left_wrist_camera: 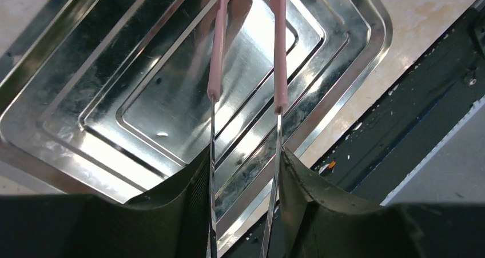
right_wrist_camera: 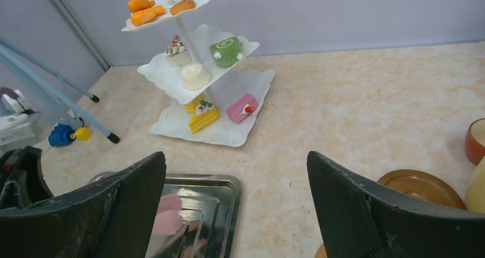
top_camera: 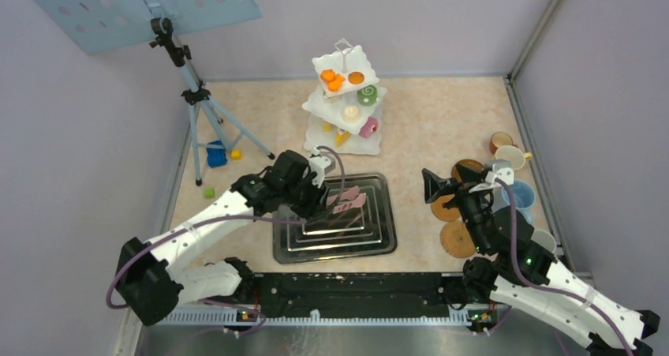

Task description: Serve the afternoon tea

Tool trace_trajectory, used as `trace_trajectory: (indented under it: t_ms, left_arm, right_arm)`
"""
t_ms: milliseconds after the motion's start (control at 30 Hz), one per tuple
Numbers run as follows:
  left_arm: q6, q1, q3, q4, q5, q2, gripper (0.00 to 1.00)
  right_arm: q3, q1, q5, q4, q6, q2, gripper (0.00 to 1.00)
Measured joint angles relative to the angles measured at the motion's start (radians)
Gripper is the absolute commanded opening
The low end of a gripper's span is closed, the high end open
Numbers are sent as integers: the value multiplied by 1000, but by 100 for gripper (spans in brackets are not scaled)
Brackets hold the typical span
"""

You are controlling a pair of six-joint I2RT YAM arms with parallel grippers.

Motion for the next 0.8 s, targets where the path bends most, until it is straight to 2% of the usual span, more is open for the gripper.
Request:
trace_trajectory:
  t_ms: [167, 333, 600, 800]
  left_arm:
    - [26, -39, 2, 21, 8, 103, 47]
    - [28, -79, 2, 43, -4, 122, 53]
    - [-14, -84, 21, 14, -23, 232, 55]
    - [-51, -84, 21, 5, -35, 305, 61]
  right_arm:
    - [0, 0, -1, 1, 14, 20, 92]
    - [0, 0, -2, 1, 15, 33, 92]
    - [0, 0, -3, 2, 15, 34, 92]
    - [2, 0, -8, 5, 14, 65, 92]
